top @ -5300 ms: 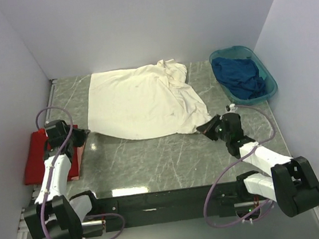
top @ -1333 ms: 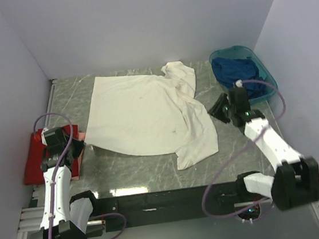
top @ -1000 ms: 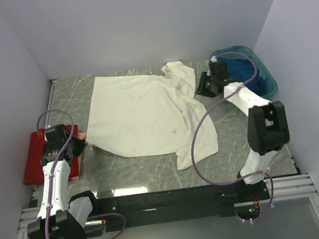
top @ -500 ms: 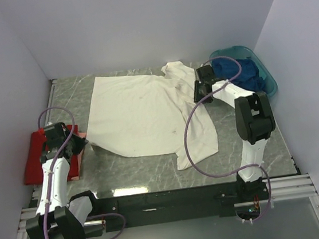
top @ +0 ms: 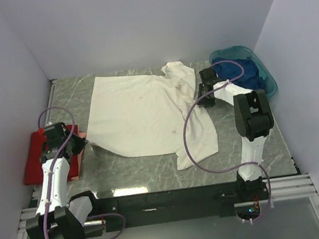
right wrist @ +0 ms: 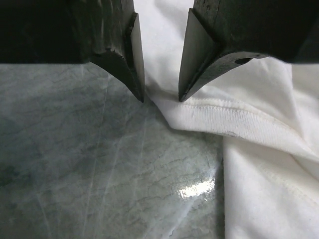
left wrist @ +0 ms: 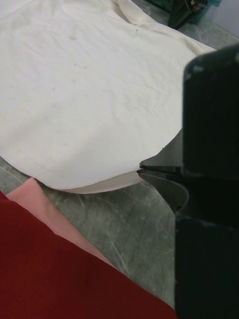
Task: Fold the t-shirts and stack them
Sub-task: Flatten the tshirt out
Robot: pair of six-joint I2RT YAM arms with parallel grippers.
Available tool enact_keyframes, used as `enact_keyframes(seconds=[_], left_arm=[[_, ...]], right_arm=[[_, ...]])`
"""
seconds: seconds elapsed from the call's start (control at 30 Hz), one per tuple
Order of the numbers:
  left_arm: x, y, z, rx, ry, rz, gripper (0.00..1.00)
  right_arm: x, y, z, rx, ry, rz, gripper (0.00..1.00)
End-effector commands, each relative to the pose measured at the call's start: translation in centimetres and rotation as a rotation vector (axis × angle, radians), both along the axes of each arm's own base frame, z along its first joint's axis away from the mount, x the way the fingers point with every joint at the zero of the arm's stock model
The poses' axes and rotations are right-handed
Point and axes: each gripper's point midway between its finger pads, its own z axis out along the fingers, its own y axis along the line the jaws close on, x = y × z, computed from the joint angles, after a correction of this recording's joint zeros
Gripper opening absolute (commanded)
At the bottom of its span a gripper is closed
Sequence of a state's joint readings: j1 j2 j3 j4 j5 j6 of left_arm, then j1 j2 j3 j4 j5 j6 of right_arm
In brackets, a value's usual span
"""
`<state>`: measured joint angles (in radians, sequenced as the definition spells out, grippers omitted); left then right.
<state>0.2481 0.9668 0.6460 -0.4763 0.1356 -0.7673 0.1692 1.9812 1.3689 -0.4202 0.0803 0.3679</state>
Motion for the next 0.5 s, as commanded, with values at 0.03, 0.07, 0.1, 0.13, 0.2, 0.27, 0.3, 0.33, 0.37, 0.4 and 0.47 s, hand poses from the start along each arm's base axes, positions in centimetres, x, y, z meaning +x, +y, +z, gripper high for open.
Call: enact_keyframes(seconds=[0.03, 0.07, 0.1, 0.13, 0.2, 0.27, 0.3, 0.33, 0.37, 0.4, 0.47], left_arm=[[1.0, 0.2, 1.6, 0.020, -0.053, -0.019, 0.00], [1.0, 0.2, 1.7, 0.020, -0.056, -0.020, 0.00], [1.0, 0.2, 1.7, 0.022, -0.057, -0.018, 0.00], [1.0, 0.2, 1.8, 0.023, -0.058, -0.018, 0.00], [1.0, 0.3, 1.7, 0.022, -0.057, -0.016, 0.00], [1.0, 0.2, 1.7, 0.021, -0.055, -0.018, 0.00], [1.0, 0.2, 1.7, 0.020, -0.054, -0.017, 0.00], [1.0, 0.3, 1.7, 0.023, -0.055, -0.015, 0.00], [0.9, 0.3, 1.7, 0.024, -0.055, -0.013, 0.00], [1.0, 0.4, 1.7, 0.026, -0.054, -0.009, 0.00], [0.9, 0.5, 1.9, 0.032, -0.058, 0.001, 0.00]], right_arm=[[1.1, 0.4, 0.4, 0.029, -0.013, -0.011, 0.40], [1.0, 0.3, 0.5, 0.030, -0.009, -0.012, 0.35], [0.8, 0.3, 0.5, 0.030, -0.006, -0.010, 0.32], [0.6, 0.4, 0.6, 0.034, -0.007, -0.011, 0.30], [0.5, 0.4, 0.8, 0.039, -0.012, -0.016, 0.23], [0.2, 0.0, 0.6, 0.033, 0.006, -0.026, 0.10], [-0.1, -0.1, 0.6, 0.034, 0.010, -0.033, 0.07], [-0.2, -0.3, 0.8, 0.032, 0.006, -0.042, 0.04], [-0.4, -0.6, 0.9, 0.032, 0.003, -0.055, 0.00], [-0.8, -1.1, 1.2, 0.029, -0.004, -0.084, 0.00], [-1.1, -1.9, 2.7, 0.034, -0.042, -0.120, 0.00]])
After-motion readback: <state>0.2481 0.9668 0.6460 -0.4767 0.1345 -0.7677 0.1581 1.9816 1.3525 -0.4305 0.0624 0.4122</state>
